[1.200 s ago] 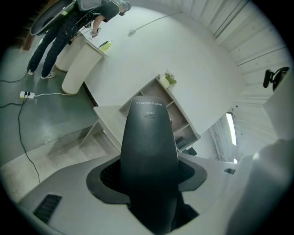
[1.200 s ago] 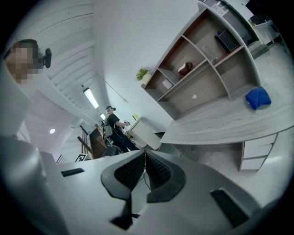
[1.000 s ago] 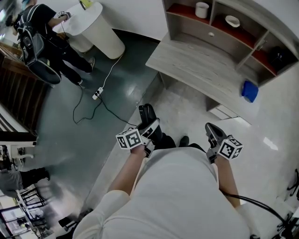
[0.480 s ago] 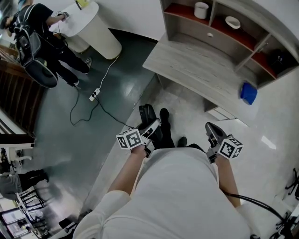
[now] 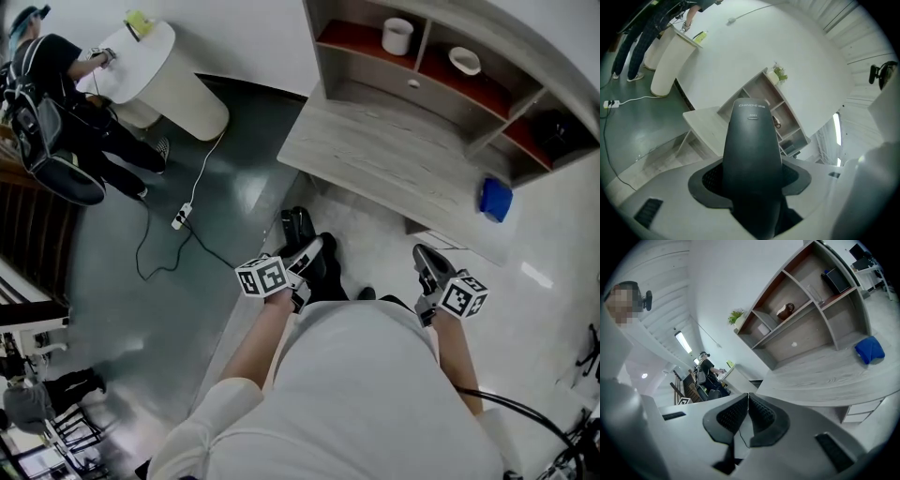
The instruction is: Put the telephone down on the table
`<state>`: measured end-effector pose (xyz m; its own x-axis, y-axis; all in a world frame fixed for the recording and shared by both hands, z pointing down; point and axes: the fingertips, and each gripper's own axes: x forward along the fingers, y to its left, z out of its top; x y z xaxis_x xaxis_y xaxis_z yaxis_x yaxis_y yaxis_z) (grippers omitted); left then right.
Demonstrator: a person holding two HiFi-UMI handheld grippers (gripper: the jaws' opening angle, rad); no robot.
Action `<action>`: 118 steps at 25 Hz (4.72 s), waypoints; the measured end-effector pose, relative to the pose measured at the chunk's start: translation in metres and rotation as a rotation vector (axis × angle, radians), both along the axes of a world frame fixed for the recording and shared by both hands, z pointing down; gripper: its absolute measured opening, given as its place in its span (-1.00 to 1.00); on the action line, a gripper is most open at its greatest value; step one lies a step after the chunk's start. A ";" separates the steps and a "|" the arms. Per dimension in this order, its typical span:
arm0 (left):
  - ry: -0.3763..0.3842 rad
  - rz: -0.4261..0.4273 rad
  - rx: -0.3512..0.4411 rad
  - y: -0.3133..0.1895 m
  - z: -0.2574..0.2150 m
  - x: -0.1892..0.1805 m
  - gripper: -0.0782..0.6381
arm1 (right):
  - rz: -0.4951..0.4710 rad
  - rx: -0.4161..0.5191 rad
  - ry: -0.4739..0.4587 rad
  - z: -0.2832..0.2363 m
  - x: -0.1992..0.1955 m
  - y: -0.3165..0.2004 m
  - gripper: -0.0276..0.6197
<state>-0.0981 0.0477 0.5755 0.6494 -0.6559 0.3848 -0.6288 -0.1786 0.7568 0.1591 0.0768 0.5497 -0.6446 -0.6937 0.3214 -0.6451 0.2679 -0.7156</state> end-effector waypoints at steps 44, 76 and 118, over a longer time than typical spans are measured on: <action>-0.357 0.341 -0.166 -0.322 0.146 -0.031 0.00 | 0.170 -0.175 0.012 0.045 -0.053 -0.200 -0.86; -0.800 0.447 -0.324 -0.421 0.285 0.005 0.00 | 0.158 -0.336 0.014 0.083 -0.035 -0.220 -0.86; -0.618 0.261 0.045 -0.343 0.117 -0.049 -0.19 | 0.153 -0.202 0.032 0.056 -0.076 -0.203 -0.86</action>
